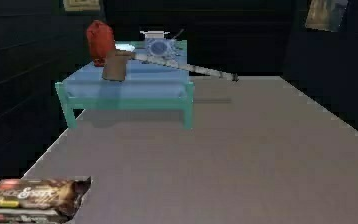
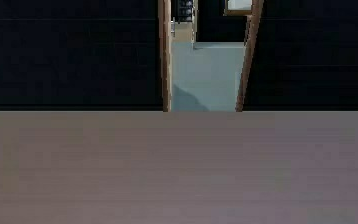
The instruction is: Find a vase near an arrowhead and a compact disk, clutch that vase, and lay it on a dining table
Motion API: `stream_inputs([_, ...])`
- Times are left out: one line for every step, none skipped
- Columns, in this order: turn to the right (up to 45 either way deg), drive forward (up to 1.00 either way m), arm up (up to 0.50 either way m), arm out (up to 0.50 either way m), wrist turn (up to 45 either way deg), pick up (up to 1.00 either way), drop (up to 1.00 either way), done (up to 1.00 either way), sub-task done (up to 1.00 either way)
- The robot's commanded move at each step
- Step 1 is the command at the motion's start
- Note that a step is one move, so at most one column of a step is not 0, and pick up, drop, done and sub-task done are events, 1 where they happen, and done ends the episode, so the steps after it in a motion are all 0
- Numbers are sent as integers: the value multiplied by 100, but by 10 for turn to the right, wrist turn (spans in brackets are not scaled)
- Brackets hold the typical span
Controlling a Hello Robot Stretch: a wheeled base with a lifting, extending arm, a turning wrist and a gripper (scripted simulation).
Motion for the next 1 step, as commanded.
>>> stream_inputs([-450,0,0,0,0,0,0,0,0])
